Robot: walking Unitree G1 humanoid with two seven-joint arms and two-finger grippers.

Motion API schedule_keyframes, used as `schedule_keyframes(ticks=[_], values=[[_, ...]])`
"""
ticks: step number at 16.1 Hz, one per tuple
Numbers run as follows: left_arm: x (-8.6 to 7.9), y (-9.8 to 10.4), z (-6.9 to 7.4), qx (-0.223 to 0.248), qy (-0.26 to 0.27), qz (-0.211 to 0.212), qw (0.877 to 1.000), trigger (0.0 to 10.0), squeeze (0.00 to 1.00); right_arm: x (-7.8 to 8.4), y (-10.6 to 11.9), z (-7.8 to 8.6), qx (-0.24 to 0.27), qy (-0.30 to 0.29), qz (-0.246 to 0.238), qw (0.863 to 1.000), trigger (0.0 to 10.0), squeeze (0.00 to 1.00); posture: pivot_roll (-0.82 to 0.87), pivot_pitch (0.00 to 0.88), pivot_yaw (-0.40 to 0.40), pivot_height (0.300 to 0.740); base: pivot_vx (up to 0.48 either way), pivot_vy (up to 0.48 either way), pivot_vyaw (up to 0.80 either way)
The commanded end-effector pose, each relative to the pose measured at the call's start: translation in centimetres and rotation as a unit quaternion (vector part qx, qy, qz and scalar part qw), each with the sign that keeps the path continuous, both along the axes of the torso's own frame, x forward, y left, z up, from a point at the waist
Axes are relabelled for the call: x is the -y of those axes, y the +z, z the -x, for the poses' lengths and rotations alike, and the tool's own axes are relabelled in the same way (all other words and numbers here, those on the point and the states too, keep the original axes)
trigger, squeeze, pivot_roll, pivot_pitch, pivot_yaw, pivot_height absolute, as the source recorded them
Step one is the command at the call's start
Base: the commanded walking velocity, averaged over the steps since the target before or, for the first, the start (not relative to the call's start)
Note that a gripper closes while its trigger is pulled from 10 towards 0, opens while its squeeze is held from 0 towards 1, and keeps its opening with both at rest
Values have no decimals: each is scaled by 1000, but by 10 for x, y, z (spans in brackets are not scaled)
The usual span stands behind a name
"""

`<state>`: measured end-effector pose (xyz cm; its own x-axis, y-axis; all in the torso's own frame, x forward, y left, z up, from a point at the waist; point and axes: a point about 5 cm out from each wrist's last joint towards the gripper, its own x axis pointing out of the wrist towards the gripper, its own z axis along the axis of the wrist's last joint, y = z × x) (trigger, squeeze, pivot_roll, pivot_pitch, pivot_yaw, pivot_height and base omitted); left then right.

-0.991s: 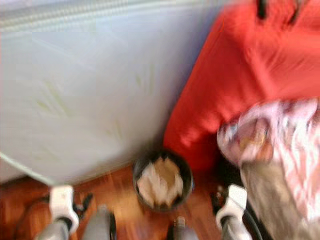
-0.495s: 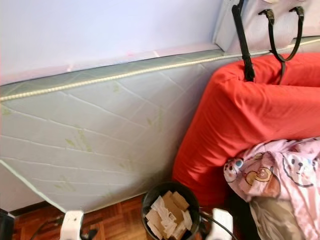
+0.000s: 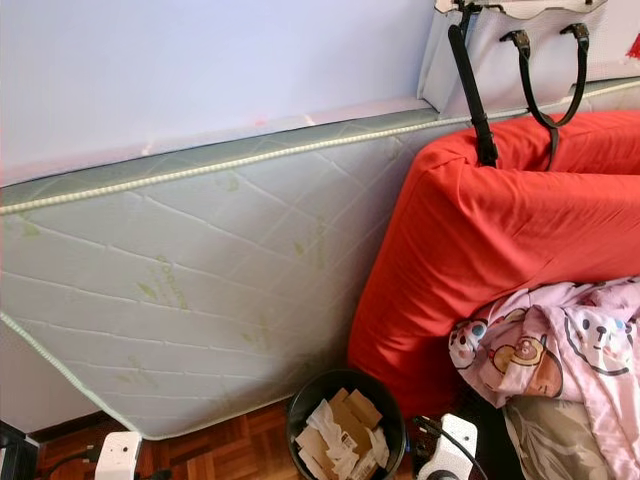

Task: Clean up the room

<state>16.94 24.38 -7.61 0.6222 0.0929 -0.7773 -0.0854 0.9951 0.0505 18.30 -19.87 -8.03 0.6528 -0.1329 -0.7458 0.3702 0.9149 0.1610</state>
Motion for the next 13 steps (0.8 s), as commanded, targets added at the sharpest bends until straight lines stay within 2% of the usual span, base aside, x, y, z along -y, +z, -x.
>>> schedule_keyframes(ticks=[1, 2, 4, 5, 7, 8, 12, 13], values=[[4, -3, 5, -6, 4, 6, 1000, 10000, 0, 7, -3, 8, -11, -26, -1, 1000, 10000, 0, -39, 0, -18, 740, 0, 0, 0], [5, -6, 10, -11, 8, 9, 1000, 10000, 0, 9, -7, 17, -24, -32, 1, 999, 10000, 0, -37, 0, -31, 740, 0, 0, 0], [6, -8, 15, -18, 13, 12, 1000, 10000, 0, 10, -10, 25, -36, -31, 3, 999, 10000, 0, -35, 0, -40, 740, 0, 0, 0], [6, -9, 17, -21, 15, 13, 1000, 10000, 0, 9, -11, 26, -42, -22, 5, 999, 10000, 0, -38, 0, -38, 740, 0, 0, 0], [20, -11, 16, -14, 1, 20, 1000, 10000, 0, 8, -11, 28, -45, -11, 8, 999, 10000, 0, -83, 0, -18, 740, 0, 0, 0], [22, -12, 16, -13, -4, 19, 1000, 10000, 0, 7, -12, 28, -45, -10, 8, 999, 10000, 0, -101, 0, -7, 740, 0, 0, 0], [18, -12, 18, -13, 6, 17, 1000, 10000, 0, 2, -14, 30, -54, 0, 7, 999, 10000, 0, -74, 0, -14, 740, 0, 0, 0], [18, -12, 20, -13, 8, 17, 1000, 10000, 0, 0, -14, 30, -54, -1, 4, 999, 10000, 0, -63, 0, -15, 740, 0, 0, -694]])
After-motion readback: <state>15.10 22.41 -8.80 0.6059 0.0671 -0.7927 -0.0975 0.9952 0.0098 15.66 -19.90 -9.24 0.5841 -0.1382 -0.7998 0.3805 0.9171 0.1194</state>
